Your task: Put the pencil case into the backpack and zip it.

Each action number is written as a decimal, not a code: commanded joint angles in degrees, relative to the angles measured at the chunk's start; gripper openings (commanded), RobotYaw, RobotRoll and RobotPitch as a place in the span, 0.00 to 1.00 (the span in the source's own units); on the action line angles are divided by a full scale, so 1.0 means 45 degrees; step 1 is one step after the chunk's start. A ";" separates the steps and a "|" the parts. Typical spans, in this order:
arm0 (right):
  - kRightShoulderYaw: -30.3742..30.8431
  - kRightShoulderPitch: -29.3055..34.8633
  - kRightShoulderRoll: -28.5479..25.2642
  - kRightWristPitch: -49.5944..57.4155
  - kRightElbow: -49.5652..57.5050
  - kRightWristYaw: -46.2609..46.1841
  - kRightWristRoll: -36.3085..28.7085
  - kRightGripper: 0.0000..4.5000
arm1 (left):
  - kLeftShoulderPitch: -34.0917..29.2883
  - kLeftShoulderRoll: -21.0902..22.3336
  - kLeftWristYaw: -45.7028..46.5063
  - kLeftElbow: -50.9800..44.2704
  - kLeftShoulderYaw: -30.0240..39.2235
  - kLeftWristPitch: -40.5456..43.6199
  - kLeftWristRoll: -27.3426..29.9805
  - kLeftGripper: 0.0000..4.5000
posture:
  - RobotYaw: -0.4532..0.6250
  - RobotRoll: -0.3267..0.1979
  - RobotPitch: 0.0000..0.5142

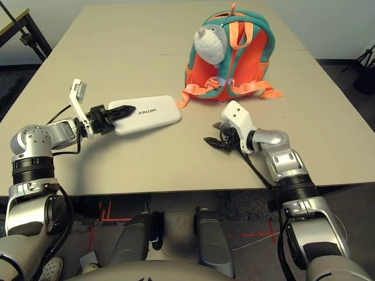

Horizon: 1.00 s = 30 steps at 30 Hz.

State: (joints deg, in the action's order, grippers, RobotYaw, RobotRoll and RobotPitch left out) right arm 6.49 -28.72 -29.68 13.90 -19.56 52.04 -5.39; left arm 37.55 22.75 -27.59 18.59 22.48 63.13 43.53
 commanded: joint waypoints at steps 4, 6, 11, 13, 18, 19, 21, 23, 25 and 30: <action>-0.0394 -0.0190 0.0180 0.0238 -0.0491 -0.0698 -0.0083 1.00 | 0.0208 0.0129 0.1225 -0.0075 0.0310 -0.3350 -0.1373 0.28 | 0.32 0.62 0.32; -0.0750 -0.0320 0.0230 0.0889 -0.0465 -0.0963 -0.0393 1.00 | 0.0307 0.0094 0.1348 -0.0018 0.0323 -0.4060 -0.1555 0.27 | 0.32 0.62 0.33; -0.2138 -0.0610 0.0170 0.3374 0.0206 -0.1916 -0.1482 1.00 | 0.0550 0.0078 0.1547 0.0314 0.0243 -0.5661 -0.2149 0.27 | 0.32 0.62 0.34; -0.2672 -0.0581 0.0047 0.4509 0.0825 -0.2308 -0.1895 1.00 | 0.0624 0.0054 0.1610 0.0411 0.0272 -0.6016 -0.2254 0.27 | 0.32 0.62 0.35; -0.3931 -0.0325 -0.0313 0.6744 0.2609 -0.3132 -0.2854 1.00 | 0.0627 0.0051 0.1622 0.0361 0.0197 -0.6456 -0.2373 0.27 | 0.32 0.62 0.37; -0.4253 -0.0283 -0.0399 0.7243 0.3067 -0.3294 -0.3138 1.00 | 0.0597 0.0062 0.1623 0.0327 0.0154 -0.6501 -0.2409 0.27 | 0.32 0.62 0.38; -0.4804 -0.0227 -0.0527 0.8014 0.3902 -0.3570 -0.3630 1.00 | 0.0535 0.0061 0.1611 0.0279 0.0079 -0.6589 -0.2477 0.27 | 0.31 0.62 0.38; -0.5253 -0.0228 -0.0540 0.8482 0.4544 -0.3872 -0.4010 1.00 | 0.0466 0.0020 0.1620 0.0228 0.0047 -0.6655 -0.2508 0.27 | 0.31 0.62 0.38; -0.5642 -0.0283 -0.0517 0.8732 0.4935 -0.4208 -0.4285 1.00 | 0.0419 -0.0046 0.1628 0.0213 0.0000 -0.6740 -0.2560 0.27 | 0.31 0.62 0.38; -0.6362 -0.0790 -0.0210 0.8602 0.4980 -0.5015 -0.4803 1.00 | 0.0496 -0.0203 0.1548 0.0492 -0.0174 -0.7030 -0.2701 0.27 | 0.30 0.62 0.38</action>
State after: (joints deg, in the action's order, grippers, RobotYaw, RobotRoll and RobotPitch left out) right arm -20.79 -31.30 -30.91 52.42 2.27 30.70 -25.61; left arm 39.59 22.08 -20.31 20.93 21.84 33.06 31.78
